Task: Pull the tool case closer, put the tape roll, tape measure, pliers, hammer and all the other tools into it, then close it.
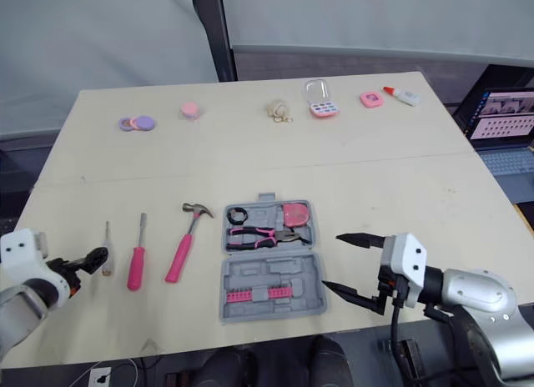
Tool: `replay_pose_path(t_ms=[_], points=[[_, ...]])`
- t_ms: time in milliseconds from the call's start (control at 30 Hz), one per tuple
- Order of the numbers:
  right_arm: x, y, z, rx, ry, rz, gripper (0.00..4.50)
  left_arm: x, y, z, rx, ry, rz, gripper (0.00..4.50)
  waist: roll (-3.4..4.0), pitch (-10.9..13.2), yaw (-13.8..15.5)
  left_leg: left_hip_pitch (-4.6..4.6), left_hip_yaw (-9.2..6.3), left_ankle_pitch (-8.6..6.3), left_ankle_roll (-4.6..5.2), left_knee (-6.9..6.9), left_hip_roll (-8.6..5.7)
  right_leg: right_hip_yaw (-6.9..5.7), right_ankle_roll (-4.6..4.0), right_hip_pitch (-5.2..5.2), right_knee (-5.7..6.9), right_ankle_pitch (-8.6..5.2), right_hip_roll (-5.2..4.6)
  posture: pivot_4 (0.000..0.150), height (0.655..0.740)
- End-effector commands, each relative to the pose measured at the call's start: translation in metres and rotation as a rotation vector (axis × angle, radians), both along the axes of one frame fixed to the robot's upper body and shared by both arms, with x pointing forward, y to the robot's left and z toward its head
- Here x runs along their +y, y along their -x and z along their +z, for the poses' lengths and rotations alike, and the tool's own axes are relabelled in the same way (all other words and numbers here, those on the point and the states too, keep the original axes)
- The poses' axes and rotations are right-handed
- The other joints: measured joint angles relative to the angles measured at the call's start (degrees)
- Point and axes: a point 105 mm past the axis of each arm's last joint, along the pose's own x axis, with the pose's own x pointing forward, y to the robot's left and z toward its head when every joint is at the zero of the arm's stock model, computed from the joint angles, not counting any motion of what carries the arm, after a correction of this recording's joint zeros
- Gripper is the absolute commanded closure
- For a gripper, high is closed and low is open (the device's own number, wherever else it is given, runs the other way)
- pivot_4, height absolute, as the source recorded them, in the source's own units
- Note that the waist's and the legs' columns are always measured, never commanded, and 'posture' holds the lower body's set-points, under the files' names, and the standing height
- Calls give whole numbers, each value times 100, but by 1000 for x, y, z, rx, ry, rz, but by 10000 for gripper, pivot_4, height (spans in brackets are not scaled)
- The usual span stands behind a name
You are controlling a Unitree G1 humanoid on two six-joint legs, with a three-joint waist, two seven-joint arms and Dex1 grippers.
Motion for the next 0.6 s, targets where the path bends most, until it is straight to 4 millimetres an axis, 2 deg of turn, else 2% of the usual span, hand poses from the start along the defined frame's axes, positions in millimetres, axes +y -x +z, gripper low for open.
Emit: replay_pose_path(t_ms=[33, 300, 600], points=[[2, 1, 8, -46, -4, -4, 195, -2, -10, 5, 11, -19, 13, 568, 0, 0, 3, -1, -1, 0, -1, 3, 1, -2, 0, 0, 1, 0, 0, 1500, 7400], [0, 1, 8, -44, 3, -26, 195, 1, -22, 9, 85, -58, 16, 568, 0, 0, -15, -1, 3, -1, -10, 2, 5, -2, 1, -6, 4, 0, 10, 1500, 7400], [0, 2, 8, -43, 5, -44, 195, 3, -25, 3, 174, -101, 4, 568, -1, 0, -1, -2, 2, 0, -13, 5, 5, -1, 2, -5, 5, 0, 10, 1500, 7400]])
